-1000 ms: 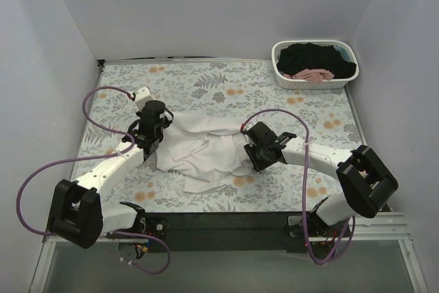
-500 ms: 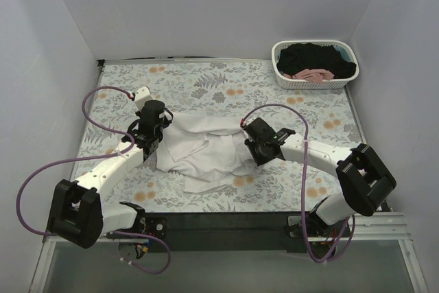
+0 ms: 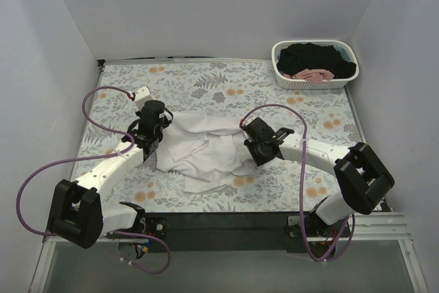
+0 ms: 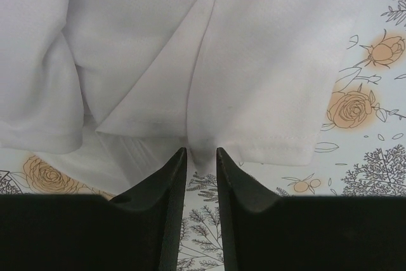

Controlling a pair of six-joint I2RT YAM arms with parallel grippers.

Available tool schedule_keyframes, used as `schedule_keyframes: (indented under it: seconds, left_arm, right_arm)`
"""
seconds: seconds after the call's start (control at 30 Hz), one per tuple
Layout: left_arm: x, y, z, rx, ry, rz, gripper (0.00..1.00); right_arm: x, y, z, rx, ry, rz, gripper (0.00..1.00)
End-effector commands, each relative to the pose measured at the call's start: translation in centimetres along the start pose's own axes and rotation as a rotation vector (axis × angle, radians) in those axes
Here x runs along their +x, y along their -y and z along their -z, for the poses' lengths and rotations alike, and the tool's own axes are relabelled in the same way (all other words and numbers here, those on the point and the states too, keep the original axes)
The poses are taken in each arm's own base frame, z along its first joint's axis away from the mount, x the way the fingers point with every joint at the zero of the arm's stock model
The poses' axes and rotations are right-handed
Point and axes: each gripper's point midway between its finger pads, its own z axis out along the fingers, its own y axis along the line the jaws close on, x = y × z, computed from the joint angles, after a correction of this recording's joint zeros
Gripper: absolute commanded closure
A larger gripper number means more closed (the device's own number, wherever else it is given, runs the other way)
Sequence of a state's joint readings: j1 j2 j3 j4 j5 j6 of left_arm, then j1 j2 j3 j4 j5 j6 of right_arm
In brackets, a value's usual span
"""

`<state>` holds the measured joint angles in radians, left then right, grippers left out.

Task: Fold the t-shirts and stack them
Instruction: Flatten the tshirt out

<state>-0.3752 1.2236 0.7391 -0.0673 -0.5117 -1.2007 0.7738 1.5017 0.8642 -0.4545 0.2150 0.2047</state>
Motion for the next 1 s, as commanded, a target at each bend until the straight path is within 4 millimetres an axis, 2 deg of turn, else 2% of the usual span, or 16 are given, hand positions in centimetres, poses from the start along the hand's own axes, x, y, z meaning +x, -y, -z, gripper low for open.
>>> schedule_keyframes:
  seconds: [0.0,0.07,0.23,0.37,0.43,0.47,0.5,0.53,0.6,0.67,0.73,0.77,0.8,0.87,0.93,0.97]
  left_arm:
    - [-0.5,0.0,-0.2,-0.004,0.016,-0.001,1.0]
    - [-0.4,-0.1,-0.2,-0.006,0.013,-0.003,1.0]
    - [-0.3,-0.2,-0.3,-0.01,0.012,-0.007,1.0]
    - [-0.2,-0.4,-0.4,-0.022,0.015,-0.014,1.0]
    - [0.1,-0.4,-0.8,-0.028,0.006,-0.02,1.0]
    - [0.2,-0.2,-0.9,-0.022,0.001,-0.016,1.0]
    - [0.2,-0.1,-1.2,-0.02,-0.004,-0.014,1.0]
    - [-0.5,0.4,-1.5,-0.013,0.001,-0.005,1.0]
    - [-0.4,0.6,-2.5,-0.023,-0.021,-0.008,1.0]
    - [-1.5,1.2,-4.2,-0.036,-0.013,-0.002,1.0]
    - [-2.4,1.9,-5.3,-0.037,-0.013,-0.004,1.0]
    - [-3.6,2.7,-5.9,-0.031,-0.004,0.005,0.99]
    - [-2.9,2.9,-6.8,-0.035,-0.029,-0.008,0.98]
    - [-2.8,3.2,-7.2,-0.037,-0.051,-0.009,0.87]
    - [-2.8,3.7,-6.7,-0.008,-0.073,0.015,0.75]
    - [-2.5,3.7,-6.1,-0.003,-0.089,0.019,0.66]
  right_arm:
    - [-0.3,-0.7,0.0,-0.033,-0.002,0.016,0.69]
    - [0.1,-0.5,-0.2,-0.021,-0.013,0.019,0.69]
    - [0.0,0.4,-0.1,0.024,-0.006,0.027,0.82]
    - [-1.0,2.0,0.9,0.112,0.036,0.026,0.99]
    - [-1.5,2.8,1.6,0.152,0.06,0.023,0.99]
    - [-2.0,3.8,2.4,0.202,0.083,0.017,0.99]
    - [-2.9,4.3,3.1,0.225,0.112,0.007,0.99]
    - [-3.4,4.7,3.6,0.248,0.134,0.001,0.99]
    - [-5.1,6.1,5.2,0.303,0.197,-0.03,0.99]
    - [-6.1,7.0,6.3,0.335,0.234,-0.051,0.99]
    - [-7.1,8.0,6.8,0.35,0.251,-0.07,0.99]
    - [-7.3,8.2,6.8,0.352,0.25,-0.074,0.99]
    - [-7.4,8.5,6.8,0.355,0.249,-0.077,0.99]
    - [-7.7,8.4,6.7,0.335,0.248,-0.078,0.99]
    - [-8.0,8.2,6.8,0.321,0.256,-0.078,0.99]
    - [-7.8,7.9,6.7,0.308,0.254,-0.075,0.99]
